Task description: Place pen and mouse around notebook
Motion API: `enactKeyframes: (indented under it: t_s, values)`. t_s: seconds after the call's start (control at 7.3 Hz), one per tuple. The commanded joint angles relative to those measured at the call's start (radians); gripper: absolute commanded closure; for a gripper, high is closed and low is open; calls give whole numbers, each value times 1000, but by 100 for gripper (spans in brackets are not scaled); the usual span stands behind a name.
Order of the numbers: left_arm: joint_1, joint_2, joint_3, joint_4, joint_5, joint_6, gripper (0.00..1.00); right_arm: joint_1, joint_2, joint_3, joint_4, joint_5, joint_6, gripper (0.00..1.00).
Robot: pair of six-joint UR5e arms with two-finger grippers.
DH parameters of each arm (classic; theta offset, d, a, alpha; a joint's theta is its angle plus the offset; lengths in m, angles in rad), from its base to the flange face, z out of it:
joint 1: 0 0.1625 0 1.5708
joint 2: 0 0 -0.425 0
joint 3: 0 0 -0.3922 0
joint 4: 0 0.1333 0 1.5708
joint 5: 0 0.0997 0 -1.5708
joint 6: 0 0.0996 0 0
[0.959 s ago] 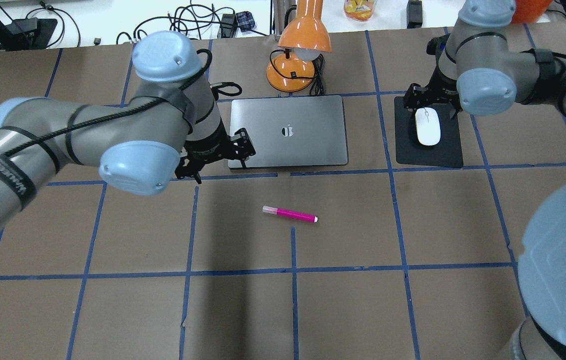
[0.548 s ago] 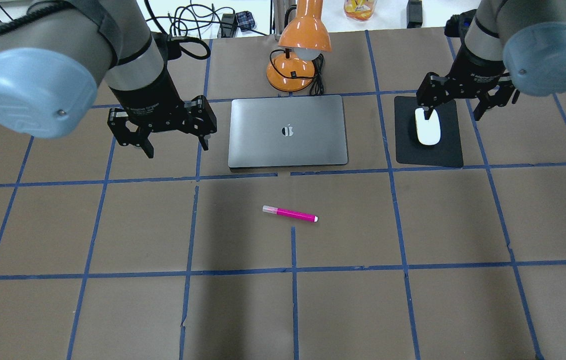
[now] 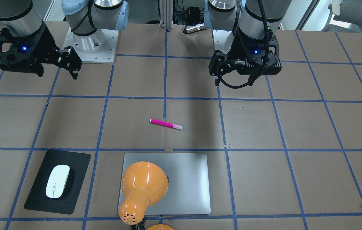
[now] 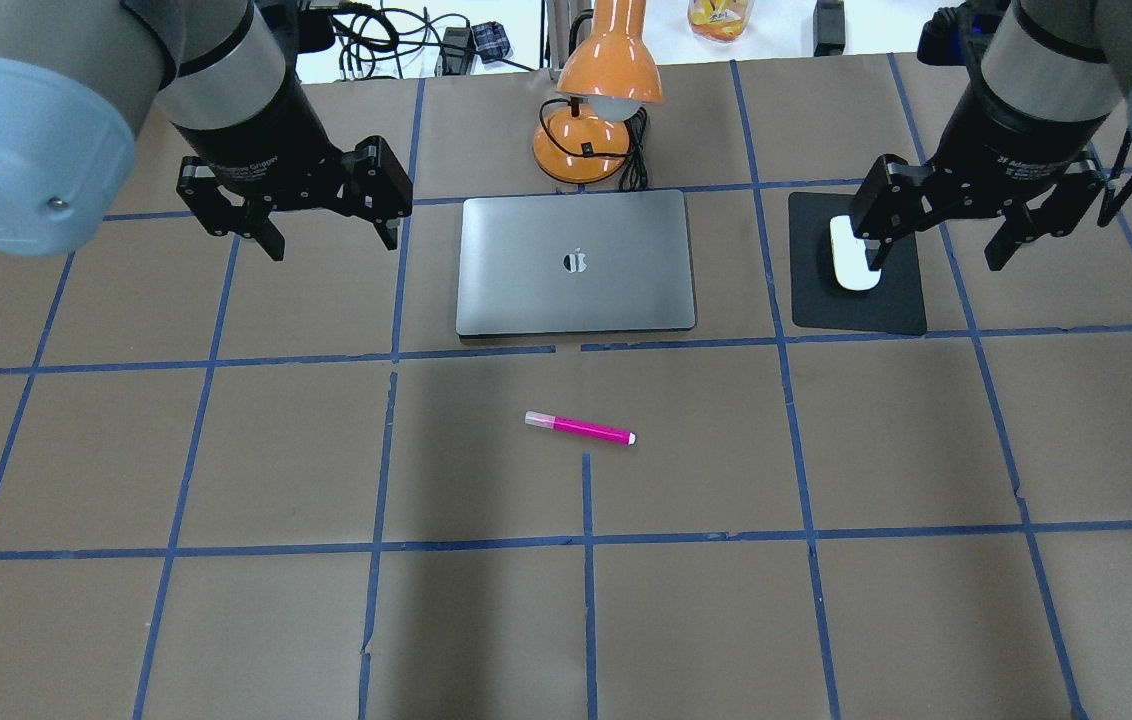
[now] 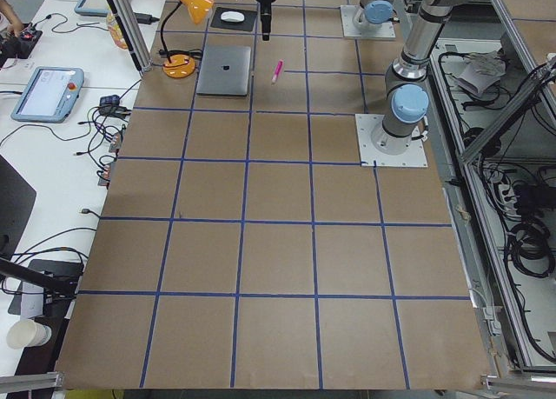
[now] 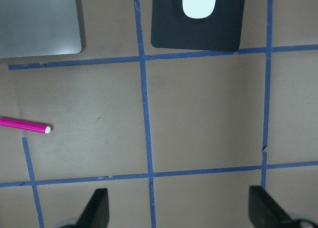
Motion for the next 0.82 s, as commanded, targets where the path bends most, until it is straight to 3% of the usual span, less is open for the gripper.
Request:
enactKeyframes:
  t_s: [0.0,0.68]
  values:
    - [1,0,-2,25,1,-9,0,6,-9,7,6,8,-1,0]
    - [1,6,-2,23,1,-12,0,9,-15,11,6,6,-1,0]
